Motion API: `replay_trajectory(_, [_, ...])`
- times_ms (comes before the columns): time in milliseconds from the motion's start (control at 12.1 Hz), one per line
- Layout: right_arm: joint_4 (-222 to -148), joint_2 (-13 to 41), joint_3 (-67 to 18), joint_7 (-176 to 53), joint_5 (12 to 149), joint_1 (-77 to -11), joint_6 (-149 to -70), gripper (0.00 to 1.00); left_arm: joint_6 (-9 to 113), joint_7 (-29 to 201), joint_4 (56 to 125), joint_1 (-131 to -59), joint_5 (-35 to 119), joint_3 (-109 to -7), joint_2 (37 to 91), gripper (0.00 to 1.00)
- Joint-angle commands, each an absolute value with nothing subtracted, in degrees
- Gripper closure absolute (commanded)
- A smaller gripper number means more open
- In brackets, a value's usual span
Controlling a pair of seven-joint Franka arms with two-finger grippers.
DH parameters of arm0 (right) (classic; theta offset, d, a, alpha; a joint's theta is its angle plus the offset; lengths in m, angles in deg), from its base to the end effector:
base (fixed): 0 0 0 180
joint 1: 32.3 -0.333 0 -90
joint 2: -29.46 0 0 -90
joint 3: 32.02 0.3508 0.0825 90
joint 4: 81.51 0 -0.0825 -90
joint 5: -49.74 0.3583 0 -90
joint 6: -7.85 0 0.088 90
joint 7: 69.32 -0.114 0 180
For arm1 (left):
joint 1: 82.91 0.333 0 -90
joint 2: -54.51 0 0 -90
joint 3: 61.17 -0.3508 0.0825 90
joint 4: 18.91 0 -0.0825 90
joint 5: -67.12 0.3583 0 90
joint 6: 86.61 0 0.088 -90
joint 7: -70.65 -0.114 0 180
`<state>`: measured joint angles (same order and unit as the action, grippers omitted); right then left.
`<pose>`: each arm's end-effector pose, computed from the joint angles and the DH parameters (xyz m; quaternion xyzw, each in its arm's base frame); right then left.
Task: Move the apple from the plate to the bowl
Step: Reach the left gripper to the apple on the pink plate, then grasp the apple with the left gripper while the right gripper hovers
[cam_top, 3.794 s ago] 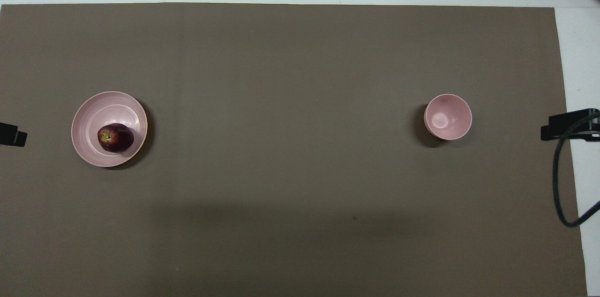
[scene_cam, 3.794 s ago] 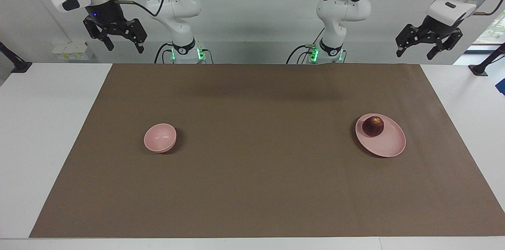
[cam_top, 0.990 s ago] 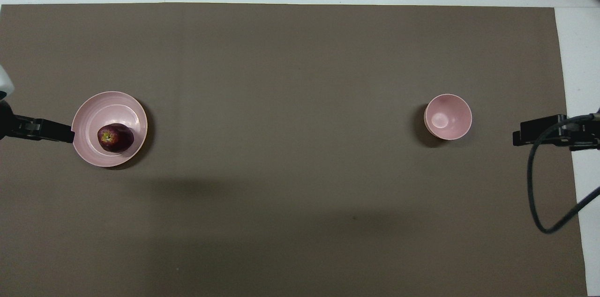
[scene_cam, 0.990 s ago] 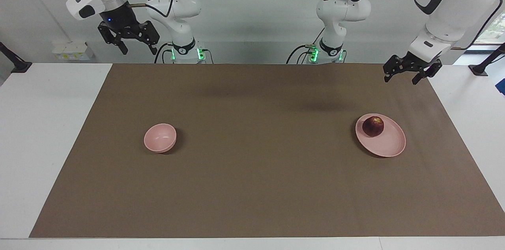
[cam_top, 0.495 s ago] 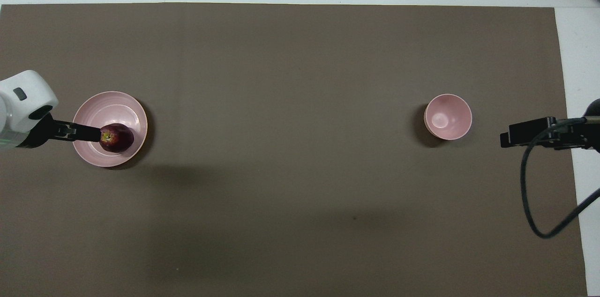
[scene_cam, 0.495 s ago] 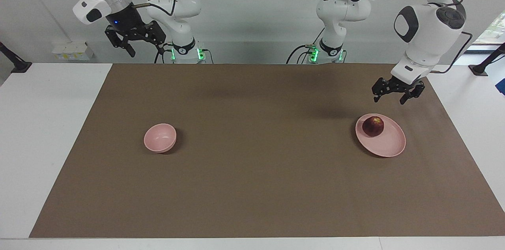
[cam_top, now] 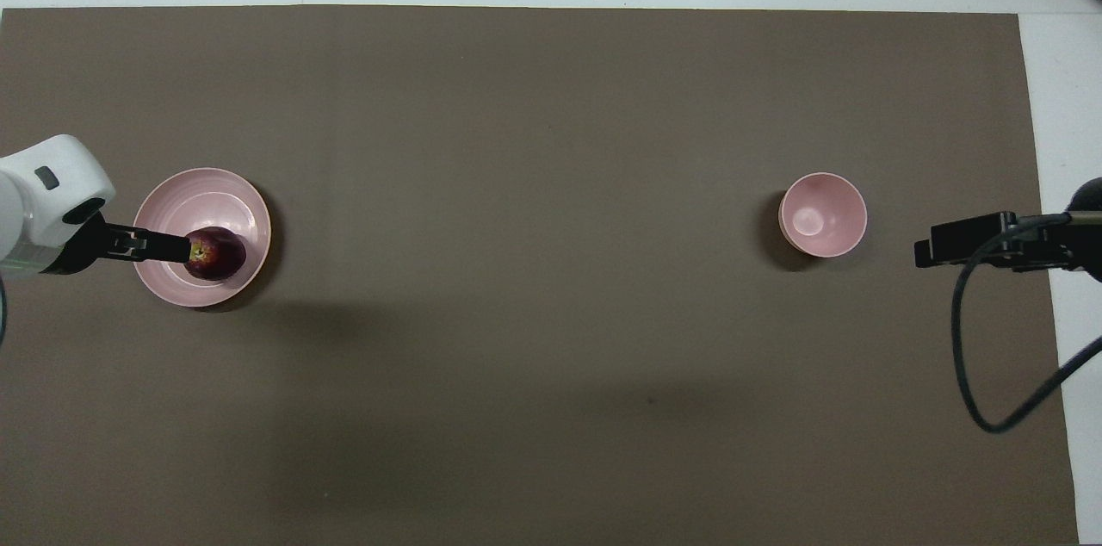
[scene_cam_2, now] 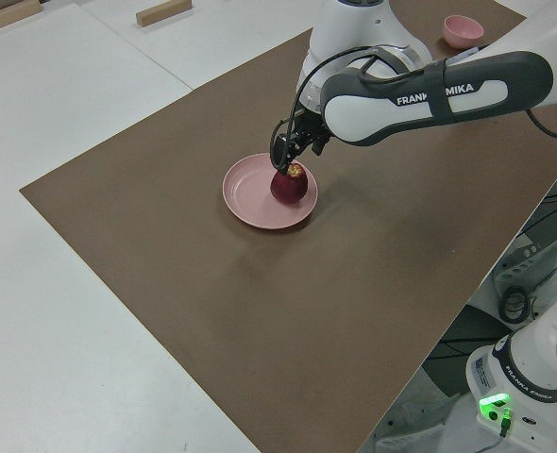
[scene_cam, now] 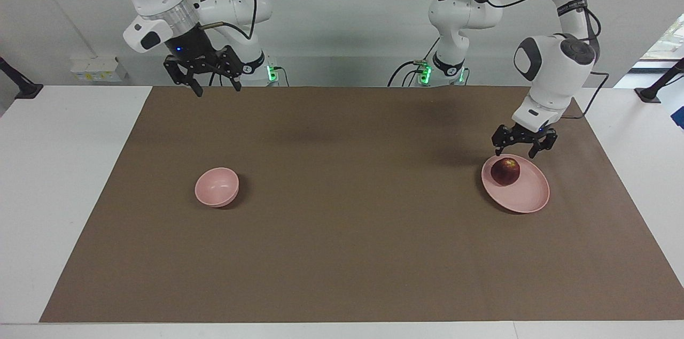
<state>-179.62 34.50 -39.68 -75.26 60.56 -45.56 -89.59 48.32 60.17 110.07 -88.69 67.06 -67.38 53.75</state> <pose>0.5064 0.0654 0.6475 -0.9942 0.0116 -0.0273 0.1030 0.5111 0.0039 0.4250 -0.9945 0.0871 -0.0583 0.0045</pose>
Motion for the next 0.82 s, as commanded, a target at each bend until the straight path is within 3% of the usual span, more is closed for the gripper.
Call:
replay_trajectory(0, [-180.3,31.9,-39.4,-75.6,63.5,-45.7,-94.2,0.00,53.5,60.0,112.0,-89.2,67.1,-67.7,55.6,0.00])
replay_trajectory(247, [-180.3,31.0,-39.4,-78.9,64.9,-47.6,-95.1,0.00,56.7,60.1,112.6,-89.2,67.1,-67.7,56.7,0.00])
replay_trajectory(330, [-180.3,30.6,-39.4,-79.8,65.6,-48.0,-95.2,0.00,56.7,60.2,112.4,-89.2,67.1,-67.7,56.8,0.15])
replay_trajectory(412, [-180.3,30.3,-39.4,-80.0,66.4,-48.3,-95.2,0.00,56.7,60.2,112.2,-89.2,67.1,-67.7,56.8,0.38])
replay_trajectory(495, [-180.4,30.3,-39.4,-80.0,66.5,-48.3,-95.1,0.00,56.1,60.2,112.1,-89.2,67.1,-67.7,56.8,0.71])
replay_trajectory(577, [-180.4,30.3,-39.4,-80.0,66.5,-48.3,-94.8,0.00,55.9,60.2,112.0,-89.2,67.1,-67.7,56.9,0.89])
replay_trajectory(660, [-180.4,30.3,-39.4,-80.0,66.5,-48.3,-94.7,0.00,55.9,60.1,112.0,-89.2,67.1,-67.7,56.7,1.00])
replay_trajectory(742, [-180.4,30.3,-39.4,-80.0,67.5,-48.3,-94.8,0.00,55.9,59.6,111.4,-89.2,67.2,-67.7,56.4,1.00])
